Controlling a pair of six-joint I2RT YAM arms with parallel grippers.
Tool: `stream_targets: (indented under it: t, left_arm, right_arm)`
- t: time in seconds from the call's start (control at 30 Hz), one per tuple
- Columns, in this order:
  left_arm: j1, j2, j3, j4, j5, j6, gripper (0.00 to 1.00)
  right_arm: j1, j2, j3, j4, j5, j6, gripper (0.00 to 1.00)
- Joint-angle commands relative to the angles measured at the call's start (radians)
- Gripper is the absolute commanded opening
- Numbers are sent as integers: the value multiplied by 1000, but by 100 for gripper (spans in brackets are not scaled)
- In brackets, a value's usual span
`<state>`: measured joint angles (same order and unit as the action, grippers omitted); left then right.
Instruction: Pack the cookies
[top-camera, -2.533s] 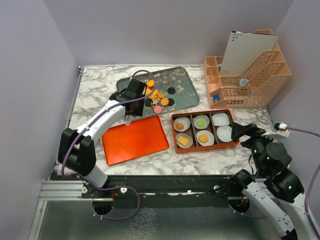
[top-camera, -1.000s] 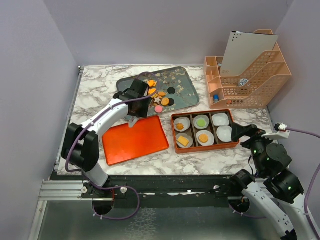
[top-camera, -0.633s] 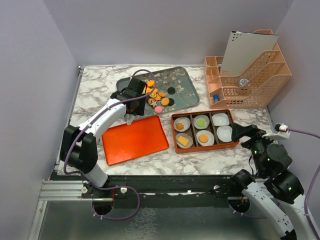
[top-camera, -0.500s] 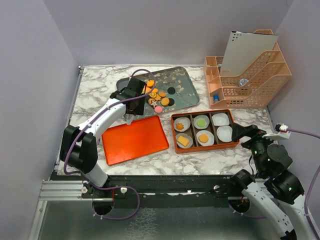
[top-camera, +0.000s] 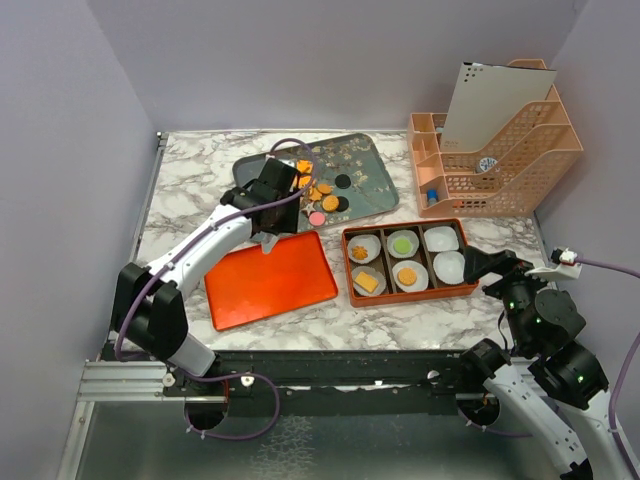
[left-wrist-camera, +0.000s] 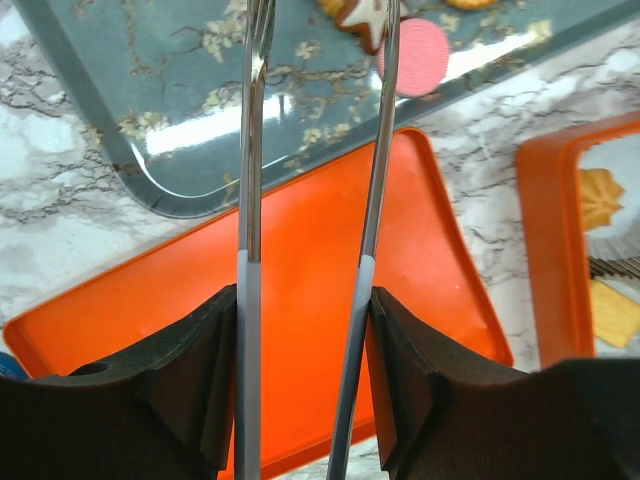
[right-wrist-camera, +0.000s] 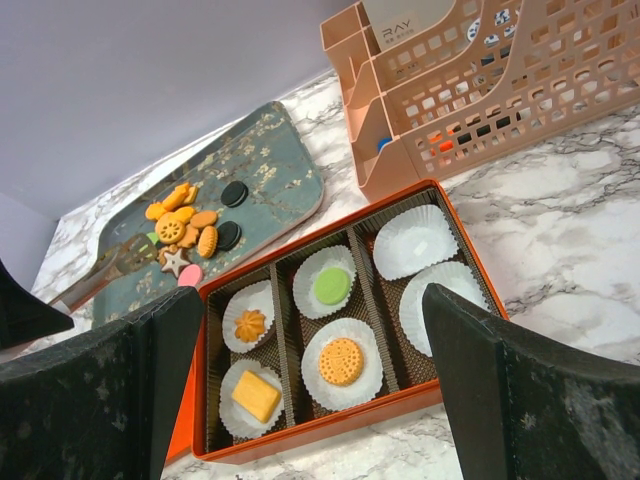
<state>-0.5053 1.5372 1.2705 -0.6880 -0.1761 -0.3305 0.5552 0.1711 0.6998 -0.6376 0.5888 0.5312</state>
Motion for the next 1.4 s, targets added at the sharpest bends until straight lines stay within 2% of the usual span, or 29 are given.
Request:
stream_targets:
  t: [0.0,0.57,0.93,1.23,1.37]
  left_arm:
    - [-57,-45,-1,31,-35,-48,54]
    - [-177,99,23,22,-232,-117,56]
    - [-173,124,18,0,-332,-125,57]
    - [-106,49,-21,2,-262,-126,51]
    - [-105,25,-33,18,-178,-127,51]
  right_arm:
    - [-2,-10,-14,4,-8,-7,100]
    - [-1,-11,-16,6,-11,-8,100]
    - [-1,-20,-15,9,-12,-8,100]
    - [-1,-25,-18,10,-14,-8,100]
    - [-1,-28,-18,10,-14,-8,100]
